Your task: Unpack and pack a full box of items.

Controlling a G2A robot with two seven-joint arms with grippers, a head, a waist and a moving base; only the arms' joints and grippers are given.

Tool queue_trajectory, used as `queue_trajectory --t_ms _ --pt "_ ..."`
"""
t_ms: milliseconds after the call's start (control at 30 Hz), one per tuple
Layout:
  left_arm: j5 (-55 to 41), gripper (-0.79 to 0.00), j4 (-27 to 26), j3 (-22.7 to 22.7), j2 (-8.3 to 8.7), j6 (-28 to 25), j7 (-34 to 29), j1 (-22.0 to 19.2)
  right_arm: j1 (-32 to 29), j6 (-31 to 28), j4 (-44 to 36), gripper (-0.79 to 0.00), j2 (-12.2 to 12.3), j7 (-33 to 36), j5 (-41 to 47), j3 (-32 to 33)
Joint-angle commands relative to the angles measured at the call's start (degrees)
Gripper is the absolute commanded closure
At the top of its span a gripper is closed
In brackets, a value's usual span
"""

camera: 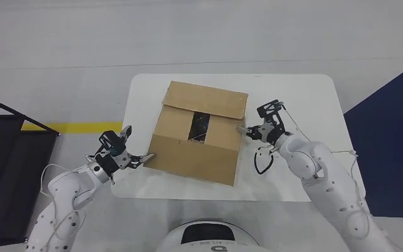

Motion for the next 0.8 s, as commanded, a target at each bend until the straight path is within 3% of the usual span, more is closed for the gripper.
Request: queue_trajectory --t_ms 0,367,767 --pt "0.00 -0.785 0.00 0.00 0.00 0.00 0.00 0.00 0.76 1.48 -0.64 -0.785 -0.25 0.08 -1.23 -0.76" --pt "0.00 -0.785 0.00 0.00 0.00 0.00 0.00 0.00 5.18 9.73 -2.20 -0.785 -1.66 3.94 -9.99 -5.13" --pt "0.00 -0.785 0.00 0.00 0.00 0.00 0.00 0.00 10.65 16.85 -2.22 -0.785 -3.71 0.61 -16.11 -8.29"
